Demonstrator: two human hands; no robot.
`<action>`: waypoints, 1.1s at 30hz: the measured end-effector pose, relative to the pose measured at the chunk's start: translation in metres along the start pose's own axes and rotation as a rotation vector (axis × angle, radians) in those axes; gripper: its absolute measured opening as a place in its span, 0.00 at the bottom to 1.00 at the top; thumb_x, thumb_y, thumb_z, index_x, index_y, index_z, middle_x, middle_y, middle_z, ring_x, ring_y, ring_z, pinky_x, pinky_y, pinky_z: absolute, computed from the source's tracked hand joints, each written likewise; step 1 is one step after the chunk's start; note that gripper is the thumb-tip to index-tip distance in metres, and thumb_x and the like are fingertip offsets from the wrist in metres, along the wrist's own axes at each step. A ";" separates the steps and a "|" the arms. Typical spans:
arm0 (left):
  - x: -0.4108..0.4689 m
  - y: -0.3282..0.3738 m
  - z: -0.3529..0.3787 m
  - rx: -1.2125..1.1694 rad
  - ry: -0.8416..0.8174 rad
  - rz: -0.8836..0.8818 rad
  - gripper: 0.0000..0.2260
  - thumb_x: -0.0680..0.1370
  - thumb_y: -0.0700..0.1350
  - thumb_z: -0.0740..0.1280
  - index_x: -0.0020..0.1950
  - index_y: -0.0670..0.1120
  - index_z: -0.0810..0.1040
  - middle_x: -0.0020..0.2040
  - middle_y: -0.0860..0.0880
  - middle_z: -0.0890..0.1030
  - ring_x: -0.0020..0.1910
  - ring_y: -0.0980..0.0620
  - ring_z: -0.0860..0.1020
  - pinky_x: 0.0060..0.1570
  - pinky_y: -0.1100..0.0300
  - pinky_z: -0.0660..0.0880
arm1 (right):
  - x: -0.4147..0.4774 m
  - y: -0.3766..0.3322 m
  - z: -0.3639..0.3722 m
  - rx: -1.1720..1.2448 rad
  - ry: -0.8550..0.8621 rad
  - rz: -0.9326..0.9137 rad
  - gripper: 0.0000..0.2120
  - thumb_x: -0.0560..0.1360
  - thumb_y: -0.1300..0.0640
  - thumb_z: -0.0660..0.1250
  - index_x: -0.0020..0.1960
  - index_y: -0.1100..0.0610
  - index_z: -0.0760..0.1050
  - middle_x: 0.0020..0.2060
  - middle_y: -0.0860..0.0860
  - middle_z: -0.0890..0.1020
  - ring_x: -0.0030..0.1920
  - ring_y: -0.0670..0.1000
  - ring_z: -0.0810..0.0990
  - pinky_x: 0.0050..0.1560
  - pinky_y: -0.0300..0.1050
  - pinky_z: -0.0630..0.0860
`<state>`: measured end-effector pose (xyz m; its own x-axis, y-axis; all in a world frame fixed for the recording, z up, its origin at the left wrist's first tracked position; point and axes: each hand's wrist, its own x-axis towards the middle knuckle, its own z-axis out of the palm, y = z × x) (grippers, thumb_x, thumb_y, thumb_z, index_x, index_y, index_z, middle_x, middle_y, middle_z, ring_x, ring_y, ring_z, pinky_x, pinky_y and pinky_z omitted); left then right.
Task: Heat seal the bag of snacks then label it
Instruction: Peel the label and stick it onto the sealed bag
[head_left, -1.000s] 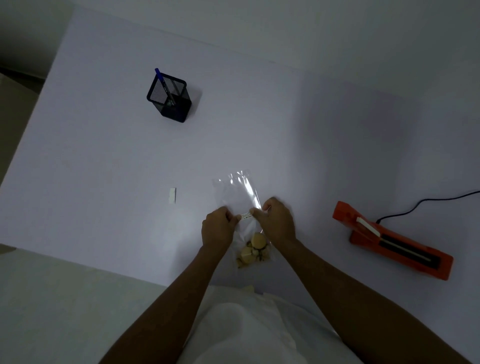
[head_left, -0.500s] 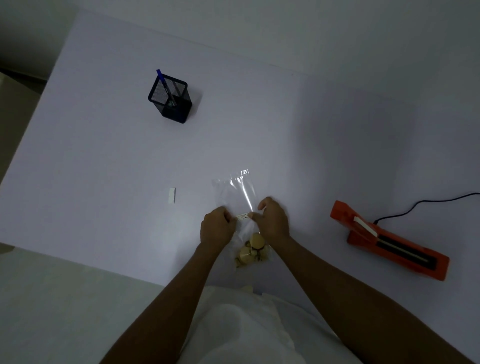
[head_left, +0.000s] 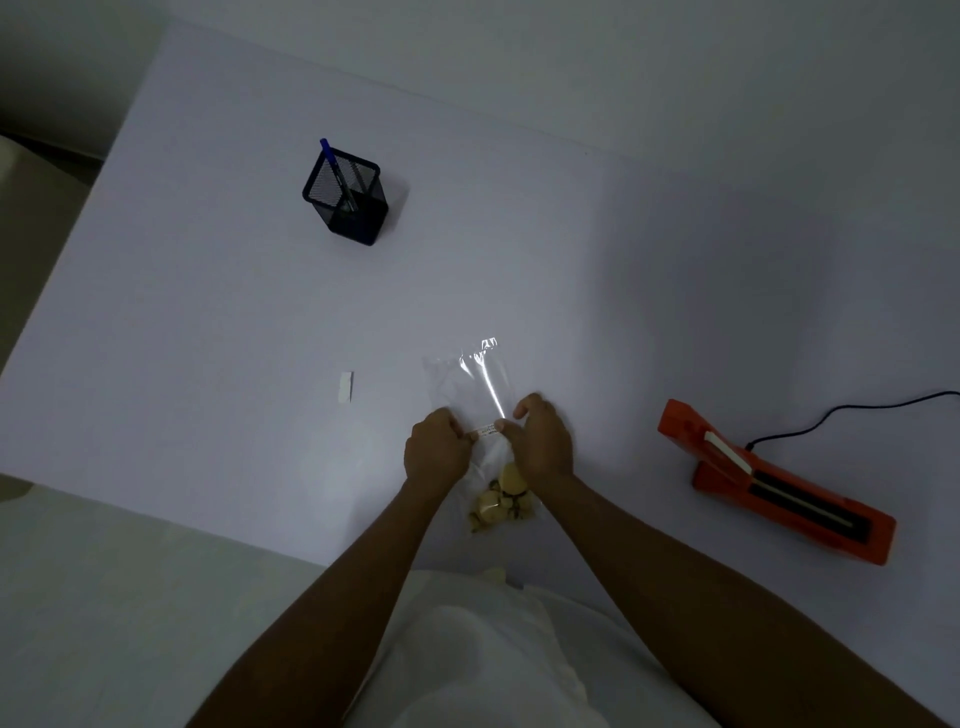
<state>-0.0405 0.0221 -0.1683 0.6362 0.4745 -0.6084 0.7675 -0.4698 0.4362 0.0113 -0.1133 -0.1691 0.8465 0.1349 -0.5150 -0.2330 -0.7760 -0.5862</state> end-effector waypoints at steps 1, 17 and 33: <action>0.000 0.000 -0.002 -0.019 -0.010 -0.010 0.08 0.73 0.45 0.71 0.38 0.45 0.75 0.35 0.50 0.78 0.37 0.49 0.79 0.34 0.60 0.70 | 0.001 0.002 0.000 0.014 -0.002 0.000 0.10 0.74 0.54 0.72 0.47 0.56 0.71 0.44 0.52 0.77 0.42 0.50 0.76 0.42 0.42 0.68; -0.047 -0.060 -0.010 -0.194 -0.263 0.185 0.09 0.76 0.53 0.70 0.44 0.48 0.81 0.37 0.52 0.84 0.37 0.55 0.82 0.44 0.55 0.81 | -0.087 0.059 -0.004 0.239 0.010 0.058 0.04 0.75 0.60 0.71 0.49 0.55 0.78 0.40 0.49 0.81 0.40 0.46 0.78 0.39 0.24 0.71; 0.095 0.087 -0.068 -0.142 -0.149 0.275 0.09 0.76 0.36 0.64 0.52 0.41 0.82 0.48 0.44 0.85 0.47 0.47 0.82 0.51 0.55 0.79 | 0.046 -0.034 -0.028 0.681 0.276 0.269 0.04 0.74 0.62 0.70 0.44 0.55 0.76 0.37 0.53 0.81 0.36 0.56 0.81 0.40 0.54 0.83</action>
<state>0.0920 0.0769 -0.1426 0.8102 0.2255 -0.5411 0.5790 -0.4516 0.6788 0.0712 -0.0984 -0.1552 0.7871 -0.2318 -0.5717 -0.6137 -0.1994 -0.7640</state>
